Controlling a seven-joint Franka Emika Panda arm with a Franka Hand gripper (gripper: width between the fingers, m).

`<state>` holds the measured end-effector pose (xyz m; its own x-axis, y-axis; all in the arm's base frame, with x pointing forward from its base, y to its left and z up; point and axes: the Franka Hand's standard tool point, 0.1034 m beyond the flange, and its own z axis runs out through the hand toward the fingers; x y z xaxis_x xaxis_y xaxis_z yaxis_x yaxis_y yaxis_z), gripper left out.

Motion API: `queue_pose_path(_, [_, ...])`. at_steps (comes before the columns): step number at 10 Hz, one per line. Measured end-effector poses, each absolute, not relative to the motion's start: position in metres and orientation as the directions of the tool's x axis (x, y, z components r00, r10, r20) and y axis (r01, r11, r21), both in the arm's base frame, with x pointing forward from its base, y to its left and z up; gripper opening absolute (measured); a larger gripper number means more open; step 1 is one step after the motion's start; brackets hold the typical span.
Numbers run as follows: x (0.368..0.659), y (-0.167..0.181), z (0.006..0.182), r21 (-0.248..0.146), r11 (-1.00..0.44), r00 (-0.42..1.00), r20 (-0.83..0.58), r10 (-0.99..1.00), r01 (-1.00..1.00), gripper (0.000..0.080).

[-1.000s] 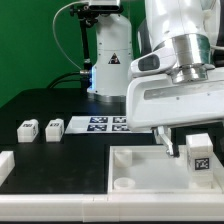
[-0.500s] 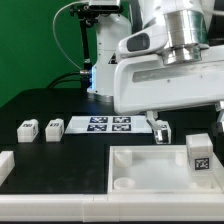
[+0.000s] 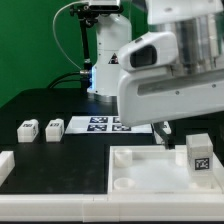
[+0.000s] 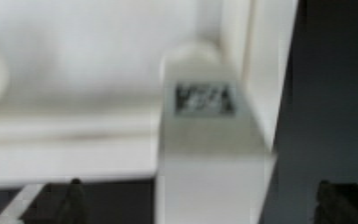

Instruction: Assemble one leg

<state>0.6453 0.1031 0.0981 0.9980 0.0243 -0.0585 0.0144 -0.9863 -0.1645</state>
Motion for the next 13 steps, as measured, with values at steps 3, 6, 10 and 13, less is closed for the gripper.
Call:
queue_pose_path(3, [0.653,0.106,0.085,-0.169,-0.986,0.996,-0.087,0.031,0.016,0.0649])
queue_pose_path(6, [0.651,0.106,0.083,-0.165,-0.986,0.995,-0.102,-0.010,-0.027,0.0411])
queue_pose_path(10, [0.649,0.106,0.083,-0.115,-0.918,0.922,-0.129,-0.364,-0.378,0.0291])
queue_pose_path(13, [0.641,0.103,0.082,-0.072,-0.614,0.618,-0.104,-0.779,-0.786,0.0291])
